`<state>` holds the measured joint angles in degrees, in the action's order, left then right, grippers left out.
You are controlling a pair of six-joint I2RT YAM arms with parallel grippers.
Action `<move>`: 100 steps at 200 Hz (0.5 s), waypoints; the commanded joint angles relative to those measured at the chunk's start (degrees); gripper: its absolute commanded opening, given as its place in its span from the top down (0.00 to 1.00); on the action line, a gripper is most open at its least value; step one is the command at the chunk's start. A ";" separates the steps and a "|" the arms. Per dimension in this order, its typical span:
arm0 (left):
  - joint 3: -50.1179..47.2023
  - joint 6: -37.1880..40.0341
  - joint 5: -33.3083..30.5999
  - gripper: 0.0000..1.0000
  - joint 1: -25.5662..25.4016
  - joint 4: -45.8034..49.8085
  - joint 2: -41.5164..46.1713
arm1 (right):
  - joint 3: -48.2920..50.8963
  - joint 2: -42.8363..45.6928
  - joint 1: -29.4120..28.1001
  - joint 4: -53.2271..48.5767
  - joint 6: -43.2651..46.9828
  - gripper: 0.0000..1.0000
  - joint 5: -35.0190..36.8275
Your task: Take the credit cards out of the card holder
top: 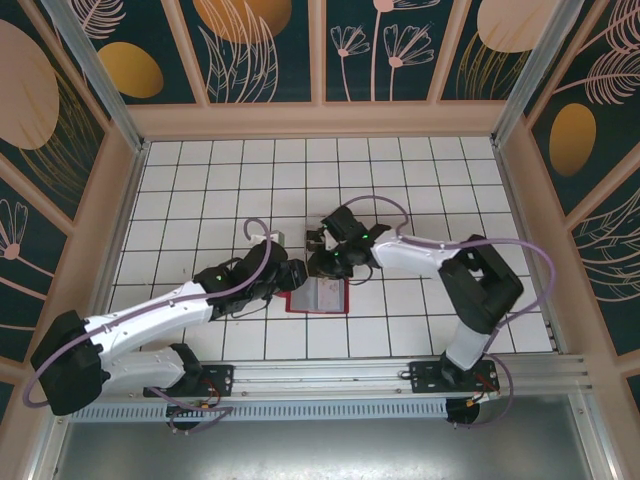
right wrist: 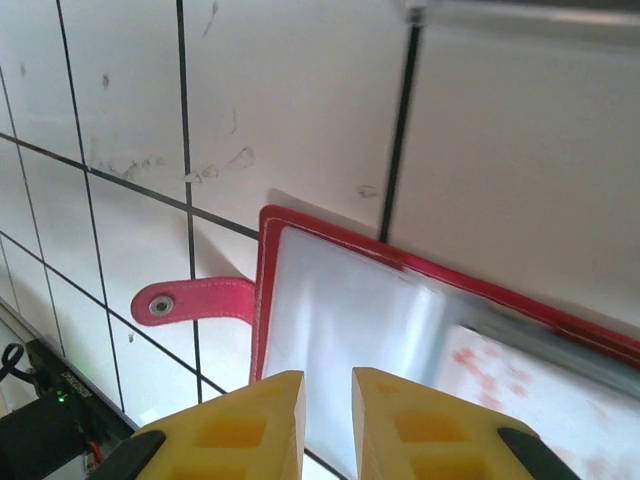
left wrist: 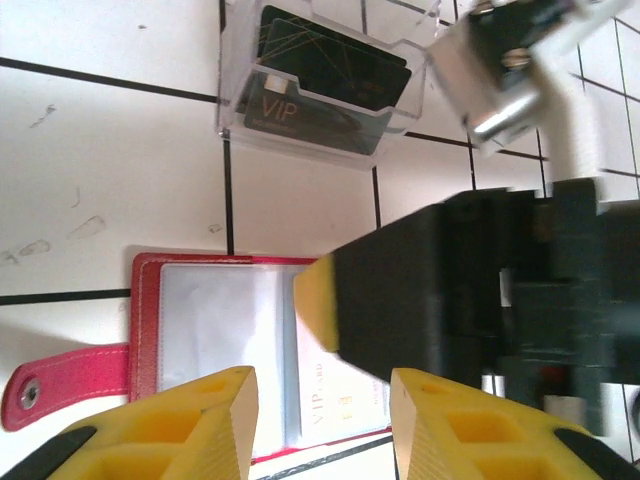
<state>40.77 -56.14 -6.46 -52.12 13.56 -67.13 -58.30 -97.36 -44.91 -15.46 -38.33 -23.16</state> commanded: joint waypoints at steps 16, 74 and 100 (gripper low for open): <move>4.09 3.65 3.56 0.60 0.38 -1.32 -5.69 | 6.60 7.36 2.78 -2.11 -1.85 0.79 3.41; 6.42 6.92 14.45 0.62 2.84 -4.82 -16.82 | 13.89 12.03 4.16 -2.90 -3.14 0.68 6.90; 5.63 6.88 19.83 0.66 4.47 -7.37 -19.93 | 15.36 11.56 4.04 -1.60 -3.51 0.65 6.33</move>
<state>46.50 -50.59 6.15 -49.01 9.63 -84.93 -44.36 -86.63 -40.91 -17.17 -40.97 -18.02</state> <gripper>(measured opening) 0.352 0.342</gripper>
